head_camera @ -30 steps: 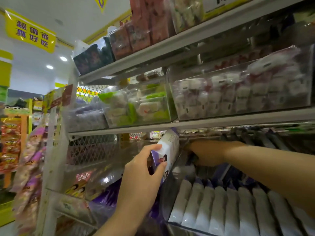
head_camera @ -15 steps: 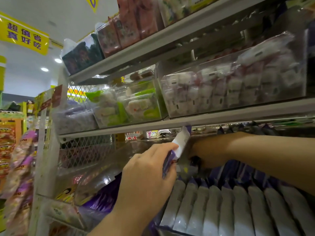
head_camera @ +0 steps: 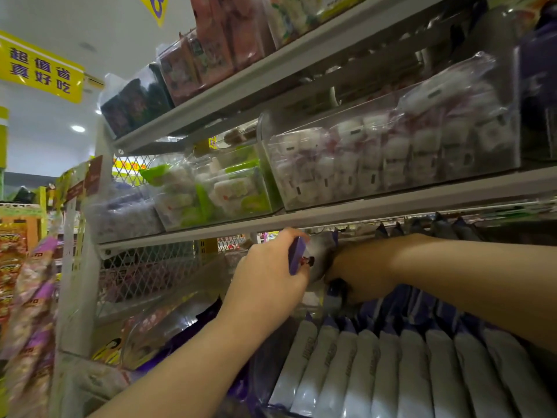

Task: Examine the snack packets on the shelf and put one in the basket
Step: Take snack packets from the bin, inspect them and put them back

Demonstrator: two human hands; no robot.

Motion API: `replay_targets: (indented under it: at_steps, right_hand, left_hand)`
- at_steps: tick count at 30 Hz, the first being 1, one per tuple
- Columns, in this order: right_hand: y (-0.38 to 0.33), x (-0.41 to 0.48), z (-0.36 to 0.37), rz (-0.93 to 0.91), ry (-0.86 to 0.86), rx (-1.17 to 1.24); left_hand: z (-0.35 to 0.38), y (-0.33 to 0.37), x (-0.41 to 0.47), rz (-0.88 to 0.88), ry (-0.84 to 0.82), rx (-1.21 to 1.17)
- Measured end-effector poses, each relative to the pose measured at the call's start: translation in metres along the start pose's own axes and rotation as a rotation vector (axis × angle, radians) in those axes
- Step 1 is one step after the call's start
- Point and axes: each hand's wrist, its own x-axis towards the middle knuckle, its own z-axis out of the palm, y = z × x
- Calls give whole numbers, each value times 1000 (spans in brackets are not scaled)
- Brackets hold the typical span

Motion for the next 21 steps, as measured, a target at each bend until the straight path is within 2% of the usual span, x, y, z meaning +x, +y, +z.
replay_targets:
  at_steps: [5, 10, 15, 21]
  right_hand:
    - [0, -2, 1, -5, 9, 16]
    - [0, -1, 2, -6, 31, 9]
    - [0, 0, 2, -11, 11, -9]
    - [-2, -1, 1, 2, 8, -28]
  left_hand:
    - [16, -5, 35, -25, -79, 38]
    - [38, -13, 54, -130, -296, 133]
    - [53, -27, 52, -59, -266, 250]
    - [50, -31, 52, 159, -195, 509]
